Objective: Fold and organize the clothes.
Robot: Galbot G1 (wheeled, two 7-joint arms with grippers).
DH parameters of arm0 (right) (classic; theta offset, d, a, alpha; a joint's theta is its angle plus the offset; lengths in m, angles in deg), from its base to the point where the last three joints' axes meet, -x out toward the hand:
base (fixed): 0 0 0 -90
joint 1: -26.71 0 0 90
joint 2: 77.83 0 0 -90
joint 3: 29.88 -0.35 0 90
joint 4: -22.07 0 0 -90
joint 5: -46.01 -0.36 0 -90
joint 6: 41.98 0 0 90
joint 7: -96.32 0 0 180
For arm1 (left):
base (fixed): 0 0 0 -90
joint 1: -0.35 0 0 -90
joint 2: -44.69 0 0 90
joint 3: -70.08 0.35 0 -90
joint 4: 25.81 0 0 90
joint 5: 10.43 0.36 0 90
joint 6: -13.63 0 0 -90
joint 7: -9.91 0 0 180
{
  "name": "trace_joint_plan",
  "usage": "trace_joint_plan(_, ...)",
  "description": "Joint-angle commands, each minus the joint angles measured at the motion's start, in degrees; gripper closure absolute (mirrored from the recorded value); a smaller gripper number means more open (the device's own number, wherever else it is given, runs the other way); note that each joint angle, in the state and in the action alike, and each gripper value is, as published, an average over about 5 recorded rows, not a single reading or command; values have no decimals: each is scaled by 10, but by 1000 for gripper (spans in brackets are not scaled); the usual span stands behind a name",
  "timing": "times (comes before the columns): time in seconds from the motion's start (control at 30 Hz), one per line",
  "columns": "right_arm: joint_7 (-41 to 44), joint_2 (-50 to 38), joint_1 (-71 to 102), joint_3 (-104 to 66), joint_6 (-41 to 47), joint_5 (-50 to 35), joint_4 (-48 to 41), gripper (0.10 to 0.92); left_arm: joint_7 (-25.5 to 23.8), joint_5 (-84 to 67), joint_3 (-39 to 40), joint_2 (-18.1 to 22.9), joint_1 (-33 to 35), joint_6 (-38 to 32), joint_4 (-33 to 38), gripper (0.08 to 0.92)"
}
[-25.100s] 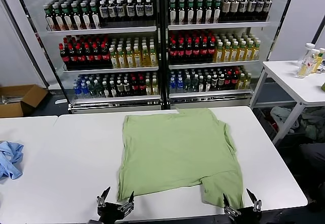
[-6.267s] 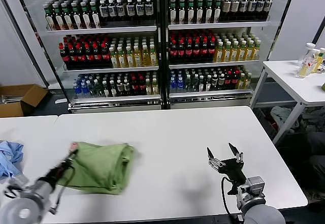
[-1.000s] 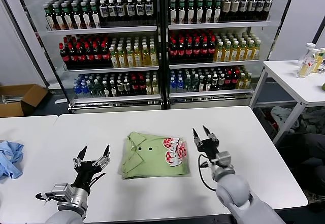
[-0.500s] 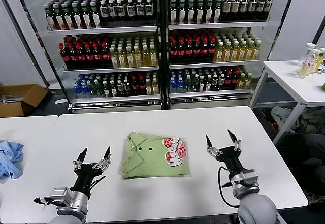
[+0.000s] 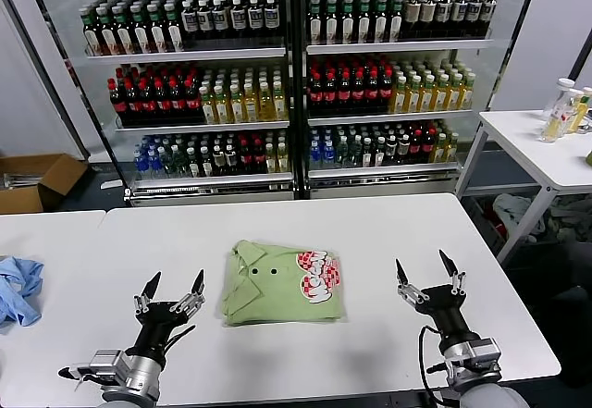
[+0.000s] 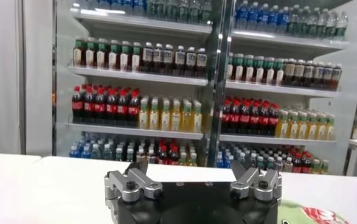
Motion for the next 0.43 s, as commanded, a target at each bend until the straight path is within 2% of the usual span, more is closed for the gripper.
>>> trace_joint_plan(0.03,-6,6,41,-28,1,20,28,202,0,2,-4,1,11,-1,14,177)
trace_joint_plan(0.43,-7,14,41,-33,30,13,43,202,0,0,-12,-4,17,-4,18,177)
